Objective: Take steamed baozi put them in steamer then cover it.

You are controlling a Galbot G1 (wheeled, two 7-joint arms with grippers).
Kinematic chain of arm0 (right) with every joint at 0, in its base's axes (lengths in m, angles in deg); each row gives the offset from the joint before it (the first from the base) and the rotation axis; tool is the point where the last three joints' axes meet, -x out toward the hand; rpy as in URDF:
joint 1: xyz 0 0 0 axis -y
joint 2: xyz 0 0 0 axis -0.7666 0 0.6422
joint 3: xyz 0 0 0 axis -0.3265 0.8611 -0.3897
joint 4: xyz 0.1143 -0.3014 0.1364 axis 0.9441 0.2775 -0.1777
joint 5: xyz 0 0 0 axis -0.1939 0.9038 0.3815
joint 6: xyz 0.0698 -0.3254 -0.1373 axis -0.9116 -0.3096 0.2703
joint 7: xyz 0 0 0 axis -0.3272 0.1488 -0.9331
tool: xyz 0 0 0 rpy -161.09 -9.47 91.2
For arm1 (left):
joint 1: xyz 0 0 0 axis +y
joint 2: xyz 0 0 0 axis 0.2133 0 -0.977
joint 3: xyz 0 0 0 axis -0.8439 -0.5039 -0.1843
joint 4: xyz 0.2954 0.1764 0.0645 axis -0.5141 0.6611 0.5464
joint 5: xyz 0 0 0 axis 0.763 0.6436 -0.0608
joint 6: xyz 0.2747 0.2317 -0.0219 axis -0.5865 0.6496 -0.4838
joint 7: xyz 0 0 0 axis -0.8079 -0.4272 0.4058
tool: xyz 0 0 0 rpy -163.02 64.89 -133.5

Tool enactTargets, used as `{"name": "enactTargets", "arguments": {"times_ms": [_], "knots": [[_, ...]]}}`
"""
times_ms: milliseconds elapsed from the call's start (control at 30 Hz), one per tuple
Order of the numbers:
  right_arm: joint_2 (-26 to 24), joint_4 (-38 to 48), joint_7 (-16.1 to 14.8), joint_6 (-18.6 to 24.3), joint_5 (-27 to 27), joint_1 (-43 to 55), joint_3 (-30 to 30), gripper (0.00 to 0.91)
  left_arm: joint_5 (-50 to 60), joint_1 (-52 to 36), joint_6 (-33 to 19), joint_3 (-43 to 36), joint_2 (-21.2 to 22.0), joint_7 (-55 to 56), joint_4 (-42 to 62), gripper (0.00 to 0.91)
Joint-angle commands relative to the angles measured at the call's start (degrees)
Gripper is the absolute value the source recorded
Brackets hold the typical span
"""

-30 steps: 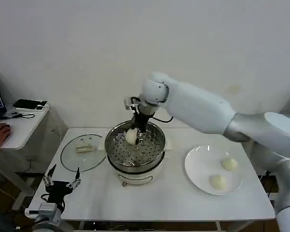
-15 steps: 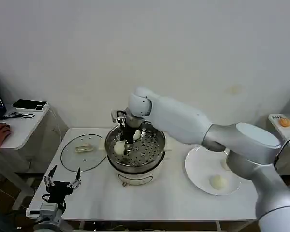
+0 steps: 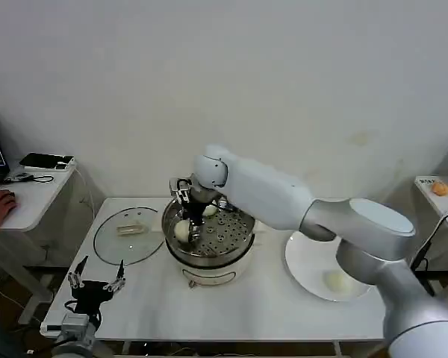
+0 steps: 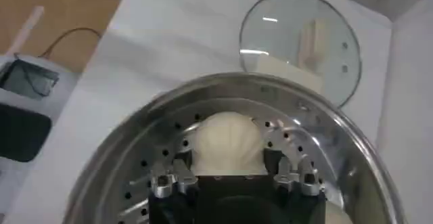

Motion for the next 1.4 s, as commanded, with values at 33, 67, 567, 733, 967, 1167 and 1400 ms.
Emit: {"name": "enactTargets", "arguments": {"times_ms": [33,67,567,733,967,1167,1400], "knots": [[1.78,3.39,2.19,1.39,1.61,-0.81,-0.81,0.695,0.00,0.05,-0.04,-0.01,-0.10,-0.01,0.20,0.907],[1.94,3.48,2.24,1.41,1.61,-0.85,-0.89,0.695,-0.01,0.02,-0.04,-0.02,-0.10,0.00,0.23,0.907],[2.99,4.69,2.50,1.95,2.37,-1.43,-1.24,0.907,-0.09,0.09,-0.02,-0.11,-0.36,-0.06,0.41,0.907],[3.00,4.50,2.84,1.85,2.24,-1.22,-1.51,0.907,-0.09,0.11,-0.04,-0.04,-0.50,-0.09,0.53,0.907],[0.22,1.56,2.45,0.79,1.28,-0.26,-1.89,0.907,-0.08,0.09,0.00,0.08,-0.07,-0.20,0.66,0.907],[-7.96,-6.71,0.64,-0.58,0.02,1.43,-2.08,0.907,-0.02,0.30,0.13,-0.20,0.21,-0.38,0.57,0.907],[-24.31,-20.16,-2.99,0.01,-2.64,5.12,-4.56,0.907,-0.63,1.03,0.03,0.41,-0.09,-0.49,0.33,0.907]]}}
